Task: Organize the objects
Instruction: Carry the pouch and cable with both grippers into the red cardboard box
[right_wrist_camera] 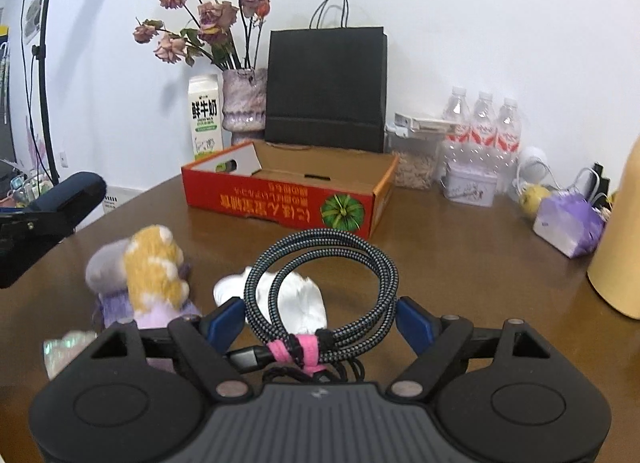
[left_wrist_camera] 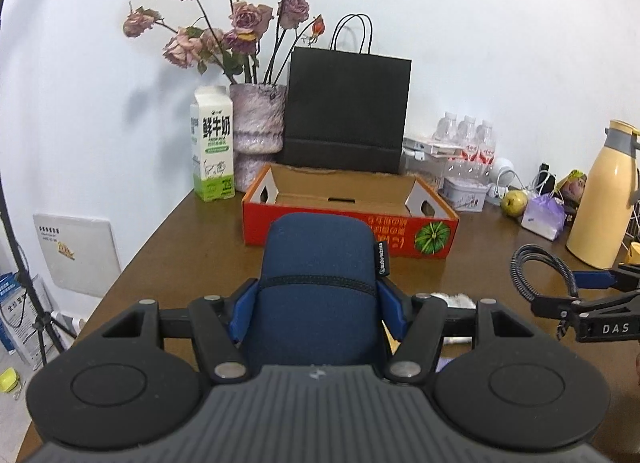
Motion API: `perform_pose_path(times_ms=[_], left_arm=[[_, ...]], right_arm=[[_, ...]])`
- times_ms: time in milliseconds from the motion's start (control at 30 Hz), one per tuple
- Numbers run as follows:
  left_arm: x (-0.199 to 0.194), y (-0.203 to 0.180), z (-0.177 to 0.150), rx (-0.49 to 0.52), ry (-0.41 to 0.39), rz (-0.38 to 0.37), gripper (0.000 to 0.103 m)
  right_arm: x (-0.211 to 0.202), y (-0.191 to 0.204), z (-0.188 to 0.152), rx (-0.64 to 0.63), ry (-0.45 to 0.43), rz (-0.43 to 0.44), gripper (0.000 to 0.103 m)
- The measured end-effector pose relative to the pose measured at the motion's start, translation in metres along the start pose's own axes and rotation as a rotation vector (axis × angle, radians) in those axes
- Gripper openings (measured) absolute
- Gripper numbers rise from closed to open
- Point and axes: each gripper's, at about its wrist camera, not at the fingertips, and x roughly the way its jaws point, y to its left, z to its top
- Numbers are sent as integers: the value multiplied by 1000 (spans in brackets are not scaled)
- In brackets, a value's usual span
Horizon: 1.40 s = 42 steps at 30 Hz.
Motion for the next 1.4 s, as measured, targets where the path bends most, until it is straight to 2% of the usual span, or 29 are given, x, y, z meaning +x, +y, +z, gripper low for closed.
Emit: perform_pose_path(times_ms=[633, 1400], left_arm=[[93, -12, 59, -7, -17, -21, 63], [225, -7, 118, -51, -9, 7, 63]], right_arm=[[78, 10, 78, -24, -59, 84, 82], [199, -1, 147, 15, -90, 109, 82]])
